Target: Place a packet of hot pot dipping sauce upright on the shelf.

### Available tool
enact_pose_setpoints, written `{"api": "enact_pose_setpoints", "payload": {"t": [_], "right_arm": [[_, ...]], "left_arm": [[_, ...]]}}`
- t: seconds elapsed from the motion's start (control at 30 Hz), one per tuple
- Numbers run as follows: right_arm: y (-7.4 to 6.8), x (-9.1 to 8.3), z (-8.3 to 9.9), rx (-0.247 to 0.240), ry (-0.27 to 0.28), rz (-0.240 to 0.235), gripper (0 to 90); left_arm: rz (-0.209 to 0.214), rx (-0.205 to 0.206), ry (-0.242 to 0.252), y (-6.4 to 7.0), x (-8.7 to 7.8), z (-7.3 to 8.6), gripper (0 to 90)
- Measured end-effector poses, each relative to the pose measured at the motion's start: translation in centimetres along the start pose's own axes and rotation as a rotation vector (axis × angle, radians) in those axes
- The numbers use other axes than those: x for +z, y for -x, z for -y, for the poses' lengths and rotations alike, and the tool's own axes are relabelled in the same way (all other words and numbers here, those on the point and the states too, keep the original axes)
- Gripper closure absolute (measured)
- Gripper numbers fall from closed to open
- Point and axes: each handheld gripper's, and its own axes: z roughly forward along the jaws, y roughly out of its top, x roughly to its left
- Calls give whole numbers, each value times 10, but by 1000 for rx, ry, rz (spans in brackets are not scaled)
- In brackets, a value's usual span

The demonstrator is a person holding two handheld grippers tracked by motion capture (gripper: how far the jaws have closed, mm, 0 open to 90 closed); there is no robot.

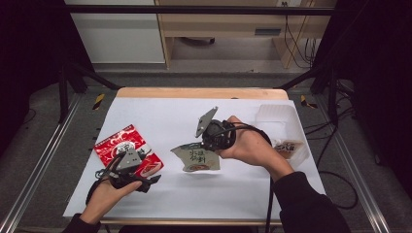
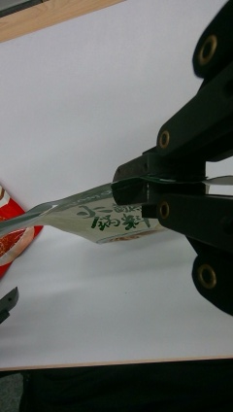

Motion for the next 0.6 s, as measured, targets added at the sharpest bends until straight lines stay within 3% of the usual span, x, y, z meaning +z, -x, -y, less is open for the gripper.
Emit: {"api": "enact_pose_setpoints", "payload": {"t": [0.33,0.6], "right_arm": [[5,-12,9,5,14,17,900],[19,-38,16,17,62,56,900]], "left_arm": [[-21,2,-10,1,4,3,84],[-57,-12,12,1,2,2,93]]}}
